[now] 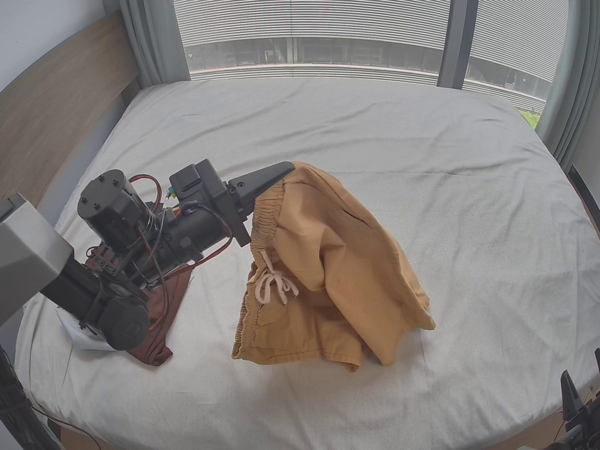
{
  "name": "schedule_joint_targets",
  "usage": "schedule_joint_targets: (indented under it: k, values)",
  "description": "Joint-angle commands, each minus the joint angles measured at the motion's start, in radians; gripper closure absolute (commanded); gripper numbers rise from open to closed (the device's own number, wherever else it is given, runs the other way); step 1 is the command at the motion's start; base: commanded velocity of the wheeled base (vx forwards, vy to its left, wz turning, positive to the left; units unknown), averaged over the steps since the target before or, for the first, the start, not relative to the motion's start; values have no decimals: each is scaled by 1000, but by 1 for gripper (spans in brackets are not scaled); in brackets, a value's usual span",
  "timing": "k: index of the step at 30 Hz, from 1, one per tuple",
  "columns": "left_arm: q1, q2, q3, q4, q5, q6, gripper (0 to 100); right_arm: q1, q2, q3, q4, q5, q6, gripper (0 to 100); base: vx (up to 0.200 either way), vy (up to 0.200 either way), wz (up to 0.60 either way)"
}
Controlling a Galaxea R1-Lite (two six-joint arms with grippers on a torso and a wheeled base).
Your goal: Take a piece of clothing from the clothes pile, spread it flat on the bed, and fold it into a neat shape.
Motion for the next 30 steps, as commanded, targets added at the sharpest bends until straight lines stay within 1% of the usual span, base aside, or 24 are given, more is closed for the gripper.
schedule_joint_targets:
  k: [1, 3, 4, 6, 8, 9, 10, 11, 12, 18, 30]
  values:
    - [28, -66, 50, 1, -13, 4, 100, 1, -16, 18, 0, 0, 0, 0, 0, 0, 0]
    - [44, -74, 59, 1, -26, 4, 100, 1, -16, 18, 0, 0, 0, 0, 0, 0, 0]
    - [90, -86, 76, -1, -73, 5, 100, 1, -16, 18, 0, 0, 0, 0, 0, 0, 0]
    - [119, -89, 85, -1, -111, 10, 100, 1, -16, 18, 0, 0, 0, 0, 0, 0, 0]
    - [176, -94, 96, -1, -167, 42, 100, 1, -16, 18, 0, 0, 1, 0, 0, 0, 0]
    - [183, -96, 97, -1, -174, 53, 100, -1, -16, 18, 0, 0, 1, 0, 0, 0, 0]
    - [199, -97, 102, -1, -191, 86, 100, -1, -16, 18, 0, 0, 0, 0, 0, 0, 0]
    - [202, -97, 103, -1, -193, 89, 100, -1, -16, 18, 0, -2, 0, 0, 0, 0, 0]
    - [206, -97, 120, -1, -197, 122, 100, 1, -16, 18, 1, 0, 0, 0, 0, 0, 0]
    - [203, -88, 148, 1, -199, 182, 100, -1, -16, 18, 0, 0, 0, 0, 0, 0, 0]
    - [185, -69, 149, -1, -197, 195, 100, -1, -16, 18, -2, 2, 3, 0, 0, 0, 0]
